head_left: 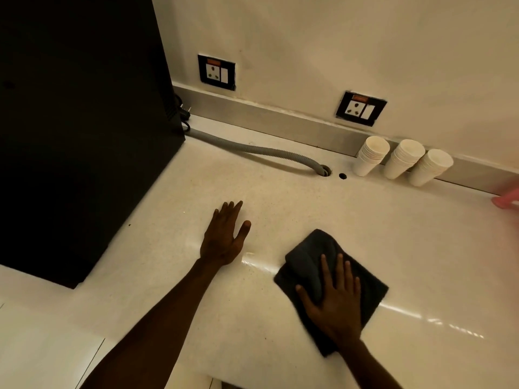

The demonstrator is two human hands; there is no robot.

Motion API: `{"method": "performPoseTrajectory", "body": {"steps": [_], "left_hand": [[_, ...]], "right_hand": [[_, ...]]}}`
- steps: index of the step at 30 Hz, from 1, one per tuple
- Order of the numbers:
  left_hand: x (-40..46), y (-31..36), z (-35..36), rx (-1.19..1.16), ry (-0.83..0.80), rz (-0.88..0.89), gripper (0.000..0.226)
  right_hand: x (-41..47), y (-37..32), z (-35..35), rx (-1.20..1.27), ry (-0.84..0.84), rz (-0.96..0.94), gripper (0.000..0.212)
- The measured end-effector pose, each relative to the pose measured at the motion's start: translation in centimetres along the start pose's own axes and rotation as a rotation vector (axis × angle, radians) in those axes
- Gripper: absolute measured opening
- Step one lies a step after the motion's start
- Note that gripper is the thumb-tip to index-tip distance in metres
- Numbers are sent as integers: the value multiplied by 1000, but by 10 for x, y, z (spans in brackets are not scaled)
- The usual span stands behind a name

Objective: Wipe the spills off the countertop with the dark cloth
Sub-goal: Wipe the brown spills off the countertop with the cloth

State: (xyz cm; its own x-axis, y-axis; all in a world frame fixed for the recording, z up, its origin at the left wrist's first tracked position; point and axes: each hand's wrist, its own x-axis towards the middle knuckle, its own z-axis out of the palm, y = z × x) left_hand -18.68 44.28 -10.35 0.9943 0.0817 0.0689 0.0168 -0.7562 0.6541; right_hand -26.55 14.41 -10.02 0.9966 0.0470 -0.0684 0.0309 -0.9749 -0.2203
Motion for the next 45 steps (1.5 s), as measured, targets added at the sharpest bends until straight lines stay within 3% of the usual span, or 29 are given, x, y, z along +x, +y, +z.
{"method": "performPoseTrajectory", "body": {"steps": [3, 6, 11, 16, 20, 23, 26, 28, 29, 32, 33, 35, 37, 40, 41, 43, 45], "left_hand": [[1, -1, 1, -14, 10, -7, 79], [2, -3, 2, -42, 18, -10, 79], [5, -4, -3, -220, -1, -141, 84], [3, -4, -14, -293, -44, -122, 91], [-4, -2, -15, -177, -109, -146, 89], [-7, 2, -18, -136, -107, -131, 98], [-14, 10, -17, 22, -128, -20, 110], [-34, 24, -2, 144, -137, 40, 101], [-46, 25, 6, 166, -142, 42, 94], [-82, 18, 21, 227, -127, 115, 84], [-91, 11, 20, 271, -116, 134, 83], [-95, 4, 17, 316, -117, 116, 82], [-89, 7, 17, 350, -142, 95, 81], [-82, 15, 19, 338, -153, 105, 81], [-80, 15, 19, 332, -144, 104, 80], [-75, 17, 18, 309, -128, 99, 77], [-70, 22, 18, 272, -129, 91, 72]], "right_hand": [[-6, -43, 11, 55, 12, 122, 107], [7, -83, 15, 82, -11, 73, 106], [13, -119, 22, 146, -93, -285, 74], [-11, -92, 22, 170, -242, -675, 60], [-33, -53, 9, 274, -333, -770, 56], [-52, -24, -4, 414, -322, -636, 53], [-80, -4, -10, 552, -168, -471, 52], [-104, 5, -9, 706, -67, -276, 42], [-111, 4, -7, 841, -48, -124, 36], [-100, -3, -16, 1546, -34, 586, 23], [-93, -3, -19, 1749, -25, 730, 23], [-73, -2, -34, 1963, 72, 785, 28], [-48, -4, -46, 1910, 209, 716, 34], [-21, -21, -36, 1389, 132, 597, 39], [-18, -31, -28, 1124, 68, 487, 44], [-20, -42, -10, 602, 14, 71, 54], [-20, -43, 1, 351, -14, -191, 60]]}}
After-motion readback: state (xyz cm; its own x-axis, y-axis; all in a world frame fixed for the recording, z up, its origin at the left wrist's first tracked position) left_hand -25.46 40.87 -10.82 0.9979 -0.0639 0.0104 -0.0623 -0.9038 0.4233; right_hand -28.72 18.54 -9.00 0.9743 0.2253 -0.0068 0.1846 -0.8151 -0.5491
